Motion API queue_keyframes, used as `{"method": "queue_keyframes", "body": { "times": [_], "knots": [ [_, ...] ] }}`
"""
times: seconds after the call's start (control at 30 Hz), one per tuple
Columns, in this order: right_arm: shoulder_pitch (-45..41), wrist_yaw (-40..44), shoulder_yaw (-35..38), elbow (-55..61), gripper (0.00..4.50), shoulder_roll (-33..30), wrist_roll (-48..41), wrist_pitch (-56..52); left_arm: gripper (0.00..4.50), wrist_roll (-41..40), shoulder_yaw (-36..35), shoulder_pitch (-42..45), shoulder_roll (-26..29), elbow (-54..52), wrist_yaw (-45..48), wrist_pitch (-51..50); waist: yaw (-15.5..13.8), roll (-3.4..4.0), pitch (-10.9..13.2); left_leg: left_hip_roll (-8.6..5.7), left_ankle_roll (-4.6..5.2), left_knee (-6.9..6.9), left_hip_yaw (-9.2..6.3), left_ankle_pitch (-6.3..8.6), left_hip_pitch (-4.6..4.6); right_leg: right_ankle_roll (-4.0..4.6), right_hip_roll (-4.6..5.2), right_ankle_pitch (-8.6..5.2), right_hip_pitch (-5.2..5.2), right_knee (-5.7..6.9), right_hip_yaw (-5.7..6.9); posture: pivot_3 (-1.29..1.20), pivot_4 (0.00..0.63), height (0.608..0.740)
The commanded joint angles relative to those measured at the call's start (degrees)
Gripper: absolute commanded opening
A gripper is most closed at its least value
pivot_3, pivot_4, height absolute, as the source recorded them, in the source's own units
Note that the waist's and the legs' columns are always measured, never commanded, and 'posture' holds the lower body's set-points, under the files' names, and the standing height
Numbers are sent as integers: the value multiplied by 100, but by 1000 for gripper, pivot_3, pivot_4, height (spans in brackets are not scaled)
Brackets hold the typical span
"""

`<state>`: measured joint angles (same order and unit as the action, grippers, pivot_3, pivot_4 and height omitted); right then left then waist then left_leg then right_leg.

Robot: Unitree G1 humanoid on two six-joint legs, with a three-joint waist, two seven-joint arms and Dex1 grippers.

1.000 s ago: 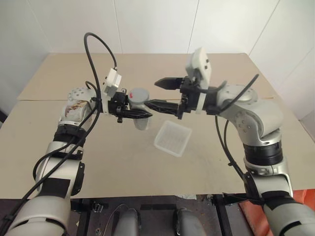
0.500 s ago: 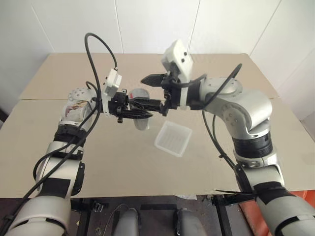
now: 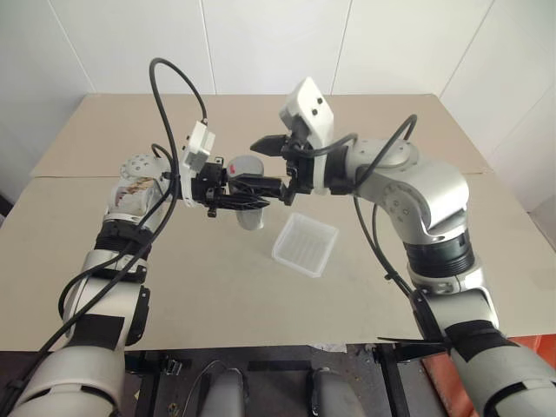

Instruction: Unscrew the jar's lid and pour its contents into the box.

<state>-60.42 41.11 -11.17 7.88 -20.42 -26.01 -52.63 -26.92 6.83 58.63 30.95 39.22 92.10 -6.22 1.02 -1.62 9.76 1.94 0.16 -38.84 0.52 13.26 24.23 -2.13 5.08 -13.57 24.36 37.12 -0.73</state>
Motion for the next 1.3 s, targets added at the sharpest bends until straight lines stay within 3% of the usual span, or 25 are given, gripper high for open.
{"method": "queue_keyframes", "body": {
  "times": [0.03,1.07,1.17,1.27,1.3],
  "knots": [
    [-51,16,164,131,4435,-110,40,151,1989,-36,-60,218,56,-64,40,73,0,0,0,0,0,0,0,0,0,0,0,0,0,0,0,0,150,740],
    [-106,244,113,118,4435,65,-51,126,1989,-33,-58,218,77,-86,40,65,0,0,0,0,0,0,0,0,0,0,0,0,0,0,0,0,150,740],
    [-103,294,99,116,3877,64,-59,109,1989,-23,-65,233,79,-79,40,71,0,0,0,0,0,0,0,0,0,0,0,0,0,0,0,0,150,740],
    [-82,311,65,125,2904,57,-34,107,1989,-18,-72,249,87,-54,40,85,0,0,0,0,0,0,0,0,0,0,0,0,0,0,0,0,150,740],
    [-88,313,66,118,2766,56,-30,104,1989,-19,-73,262,89,-43,40,85,-1,0,0,0,0,0,0,0,0,0,0,0,0,0,0,0,150,740]
  ]
}}
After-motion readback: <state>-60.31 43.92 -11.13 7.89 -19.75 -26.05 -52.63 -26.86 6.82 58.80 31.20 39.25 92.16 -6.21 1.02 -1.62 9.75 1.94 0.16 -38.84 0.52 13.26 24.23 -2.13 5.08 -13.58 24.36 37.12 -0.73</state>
